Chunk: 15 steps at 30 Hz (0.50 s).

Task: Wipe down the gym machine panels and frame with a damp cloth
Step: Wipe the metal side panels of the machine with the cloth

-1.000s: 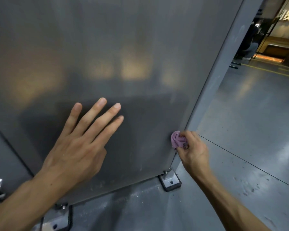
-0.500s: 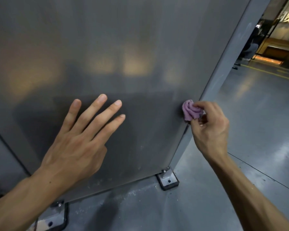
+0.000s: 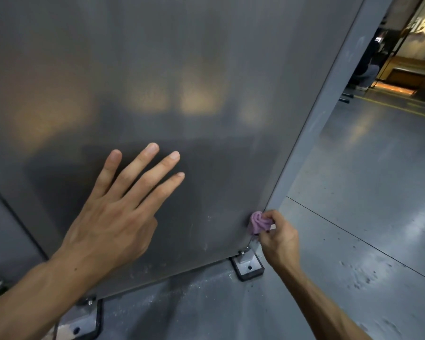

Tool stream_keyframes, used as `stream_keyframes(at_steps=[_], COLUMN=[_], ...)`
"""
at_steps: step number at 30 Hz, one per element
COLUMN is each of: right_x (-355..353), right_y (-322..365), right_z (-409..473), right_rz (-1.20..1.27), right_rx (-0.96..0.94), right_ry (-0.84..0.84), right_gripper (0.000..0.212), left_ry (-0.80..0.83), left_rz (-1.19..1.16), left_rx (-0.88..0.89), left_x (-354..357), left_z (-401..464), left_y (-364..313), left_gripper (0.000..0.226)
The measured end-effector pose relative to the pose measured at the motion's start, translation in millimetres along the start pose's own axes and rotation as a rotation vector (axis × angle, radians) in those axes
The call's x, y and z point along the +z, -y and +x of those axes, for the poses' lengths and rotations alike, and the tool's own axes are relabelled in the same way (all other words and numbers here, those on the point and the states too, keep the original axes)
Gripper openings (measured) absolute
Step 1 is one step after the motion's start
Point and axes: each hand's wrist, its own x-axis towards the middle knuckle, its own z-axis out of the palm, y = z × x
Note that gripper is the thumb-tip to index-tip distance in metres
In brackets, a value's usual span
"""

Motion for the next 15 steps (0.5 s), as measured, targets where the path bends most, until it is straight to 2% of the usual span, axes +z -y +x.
stream_keyframes(at_steps=[6,9,12,15], right_x=[-11,-3,15,37], right_y=[15,31,48,80], right_z=[6,-3,-21,-46], right_rz=[0.254,0.257,0.262,0.306], right_rx=[0.11,0.129,0.011,-0.146], right_ry=[-0.119,-0.141,-0.055,0.116], right_gripper=[0.016,0.02,0.023,0.019], left_ry=[0.02,0.031,0.034,0.023], left_rz=[0.002,0.0,-0.003,-0.006], left_rx=[0.007,0.006,0.005,-0.004], left_x=[0,0,-1,0], left_z=[0,-1,0,0], left_y=[0,1,3,0], left_gripper=[0.079,0.08,0.08,0.08])
